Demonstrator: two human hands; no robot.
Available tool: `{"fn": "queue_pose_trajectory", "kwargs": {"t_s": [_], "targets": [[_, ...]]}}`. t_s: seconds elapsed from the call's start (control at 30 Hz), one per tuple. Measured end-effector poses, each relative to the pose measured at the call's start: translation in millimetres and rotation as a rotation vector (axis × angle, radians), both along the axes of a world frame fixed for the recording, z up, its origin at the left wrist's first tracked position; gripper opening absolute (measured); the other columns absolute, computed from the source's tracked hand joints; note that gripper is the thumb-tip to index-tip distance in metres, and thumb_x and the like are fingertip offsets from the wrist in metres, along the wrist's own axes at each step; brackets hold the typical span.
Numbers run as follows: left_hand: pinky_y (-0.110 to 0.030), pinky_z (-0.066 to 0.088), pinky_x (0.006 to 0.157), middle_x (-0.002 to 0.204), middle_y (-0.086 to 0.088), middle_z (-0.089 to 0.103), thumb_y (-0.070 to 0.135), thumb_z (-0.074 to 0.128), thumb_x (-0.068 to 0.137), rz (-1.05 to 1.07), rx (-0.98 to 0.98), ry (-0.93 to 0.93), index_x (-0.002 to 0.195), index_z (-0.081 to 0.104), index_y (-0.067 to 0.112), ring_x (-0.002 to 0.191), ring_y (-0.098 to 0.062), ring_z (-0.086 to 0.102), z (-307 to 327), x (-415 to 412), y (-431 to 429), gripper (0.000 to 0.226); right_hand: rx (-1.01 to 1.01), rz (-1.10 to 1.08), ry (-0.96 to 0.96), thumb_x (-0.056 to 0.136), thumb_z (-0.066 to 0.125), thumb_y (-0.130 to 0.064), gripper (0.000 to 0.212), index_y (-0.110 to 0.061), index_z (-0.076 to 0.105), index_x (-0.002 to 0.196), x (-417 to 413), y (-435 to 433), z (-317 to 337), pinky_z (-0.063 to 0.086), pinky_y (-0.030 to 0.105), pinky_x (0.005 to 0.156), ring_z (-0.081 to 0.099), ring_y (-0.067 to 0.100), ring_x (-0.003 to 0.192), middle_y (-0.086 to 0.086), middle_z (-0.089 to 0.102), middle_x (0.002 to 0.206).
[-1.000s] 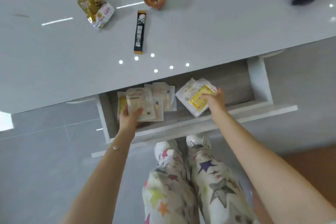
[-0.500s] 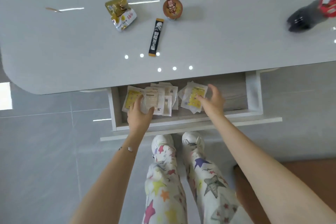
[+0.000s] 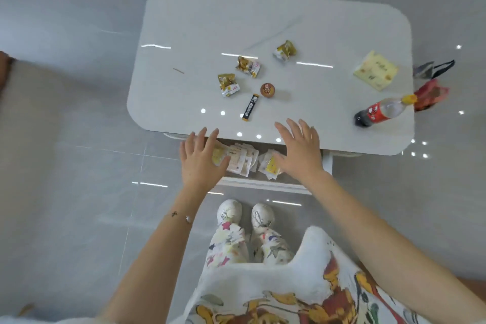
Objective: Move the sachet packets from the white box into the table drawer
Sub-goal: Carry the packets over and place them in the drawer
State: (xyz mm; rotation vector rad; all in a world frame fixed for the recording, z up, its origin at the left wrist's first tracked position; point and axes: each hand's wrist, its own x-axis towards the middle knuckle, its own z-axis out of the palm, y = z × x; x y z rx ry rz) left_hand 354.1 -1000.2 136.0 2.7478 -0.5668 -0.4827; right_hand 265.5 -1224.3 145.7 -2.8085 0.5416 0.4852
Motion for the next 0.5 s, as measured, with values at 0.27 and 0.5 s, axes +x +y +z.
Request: {"fn": "queue_pose_trajectory", "kwargs": {"t_s": [0.27, 0.5], "targets": [[-0.05, 0.016, 0.117, 0.156, -0.003, 0.03, 0.056, 0.055, 0.086, 0.234, -0.006, -0.09, 0.148, 0.032, 0.03, 0.144, -0.032, 0.022, 91.1, -13.8, 87.9, 0.071, -0.069, 0.247, -0.055, 0.092, 0.049, -0.042, 0.07, -0.031, 0.016, 0.152, 47.6, 75.4, 96.4, 0.011, 0.049, 0.117, 0.012, 0.031, 0.145, 0.006, 0.025, 0.156], [-0.047, 0.016, 0.116, 0.157, -0.002, 0.027, 0.056, 0.055, 0.087, 0.497, 0.011, -0.116, 0.148, 0.03, 0.031, 0.143, -0.031, 0.024, 117.6, -18.6, 216.3, 0.071, 0.003, 0.526, -0.105, 0.092, 0.049, -0.037, 0.067, -0.031, 0.018, 0.152, 96.7, 215.3, 134.6, 0.009, 0.046, 0.117, 0.011, 0.029, 0.146, 0.003, 0.025, 0.156]]}}
